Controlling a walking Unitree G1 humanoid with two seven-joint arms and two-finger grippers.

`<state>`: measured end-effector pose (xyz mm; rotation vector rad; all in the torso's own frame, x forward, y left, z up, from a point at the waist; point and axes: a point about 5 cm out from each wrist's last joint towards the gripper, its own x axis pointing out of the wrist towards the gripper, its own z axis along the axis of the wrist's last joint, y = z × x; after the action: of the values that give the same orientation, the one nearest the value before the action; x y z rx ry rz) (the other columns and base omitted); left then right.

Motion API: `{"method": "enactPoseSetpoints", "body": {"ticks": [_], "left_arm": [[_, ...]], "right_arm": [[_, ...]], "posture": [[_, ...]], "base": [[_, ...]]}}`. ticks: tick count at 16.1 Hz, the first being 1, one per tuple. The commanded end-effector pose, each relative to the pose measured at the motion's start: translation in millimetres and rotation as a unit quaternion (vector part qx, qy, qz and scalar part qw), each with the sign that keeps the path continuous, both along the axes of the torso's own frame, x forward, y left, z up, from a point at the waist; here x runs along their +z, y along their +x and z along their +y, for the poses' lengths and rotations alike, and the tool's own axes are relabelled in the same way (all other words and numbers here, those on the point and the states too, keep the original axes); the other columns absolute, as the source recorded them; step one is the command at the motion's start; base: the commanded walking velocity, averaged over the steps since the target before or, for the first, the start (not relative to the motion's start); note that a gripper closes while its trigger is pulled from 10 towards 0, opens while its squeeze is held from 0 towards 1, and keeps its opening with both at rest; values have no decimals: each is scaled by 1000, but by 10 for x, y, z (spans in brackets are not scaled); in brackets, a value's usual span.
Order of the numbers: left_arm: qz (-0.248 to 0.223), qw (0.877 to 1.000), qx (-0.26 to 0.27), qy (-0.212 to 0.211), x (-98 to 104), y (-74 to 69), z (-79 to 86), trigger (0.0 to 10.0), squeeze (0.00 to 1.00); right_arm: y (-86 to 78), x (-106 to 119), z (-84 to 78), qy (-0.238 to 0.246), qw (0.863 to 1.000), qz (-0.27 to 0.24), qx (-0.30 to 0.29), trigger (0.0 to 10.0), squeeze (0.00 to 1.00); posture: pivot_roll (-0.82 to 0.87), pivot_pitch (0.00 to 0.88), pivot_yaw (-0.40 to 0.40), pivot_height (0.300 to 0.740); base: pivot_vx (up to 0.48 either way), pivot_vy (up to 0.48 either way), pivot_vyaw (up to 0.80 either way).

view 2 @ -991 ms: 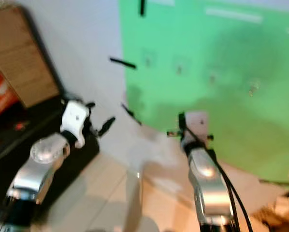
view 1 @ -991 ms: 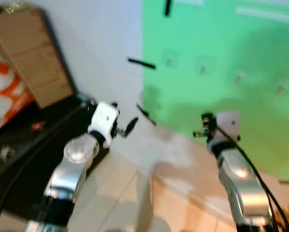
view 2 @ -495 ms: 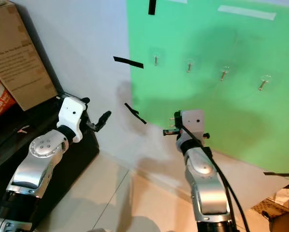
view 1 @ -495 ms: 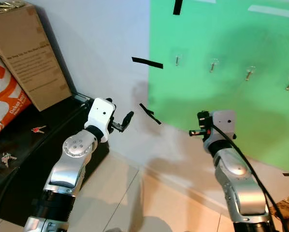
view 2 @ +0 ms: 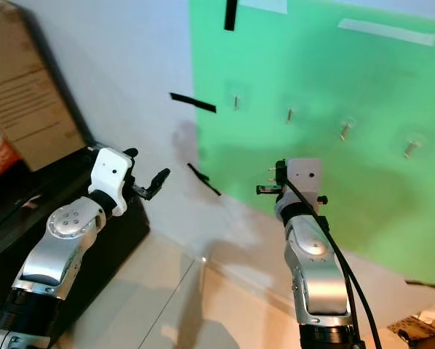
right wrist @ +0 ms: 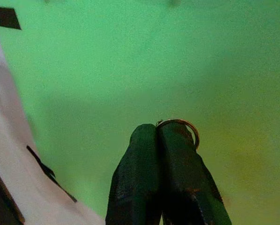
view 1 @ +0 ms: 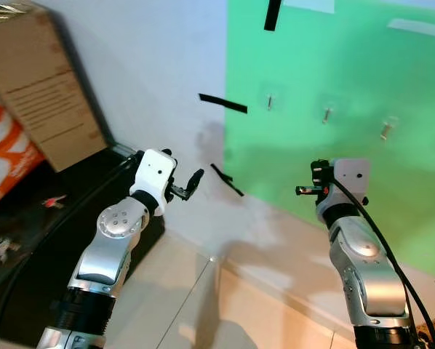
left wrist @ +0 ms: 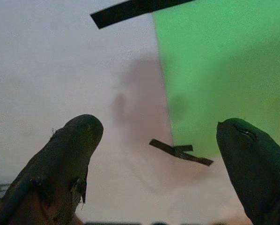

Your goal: Hang keys on a hook

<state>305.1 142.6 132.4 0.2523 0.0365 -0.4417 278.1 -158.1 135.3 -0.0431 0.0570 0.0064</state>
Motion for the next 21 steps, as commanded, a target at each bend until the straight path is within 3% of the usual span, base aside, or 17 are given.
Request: {"method": "enactPoseSetpoints", "body": {"ticks": [1,3,6,10,18,21], "left_arm": [[-6,1000,2,8,32,7,20,10000,0],[-7,1000,-4,10,32,-6,19,10000,0],[-12,1000,-27,1,65,-39,-8,10000,0],[-5,998,-65,2,81,-82,-30,10000,0],[1,997,-83,6,91,-80,-16,10000,0],[-1,998,-58,2,93,-62,14,10000,0]], "right_arm": [[18,46,67,6,1000,-8,18,10000,0],[-5,87,187,-8,996,-13,82,10000,0],[-32,155,195,22,994,-28,100,10000,0],[-79,231,207,18,988,-36,150,10000,0],[-82,283,258,28,984,-37,174,10000,0],[-89,228,283,44,985,-24,167,10000,0]], "posture": [[-79,0,34,740],[-75,0,29,740],[-74,0,25,740],[-80,0,24,740],[-79,0,21,740],[-77,0,20,740]], "base": [[439,0,0],[424,0,400],[101,0,267],[0,0,0],[0,0,0],[0,0,0]]}}
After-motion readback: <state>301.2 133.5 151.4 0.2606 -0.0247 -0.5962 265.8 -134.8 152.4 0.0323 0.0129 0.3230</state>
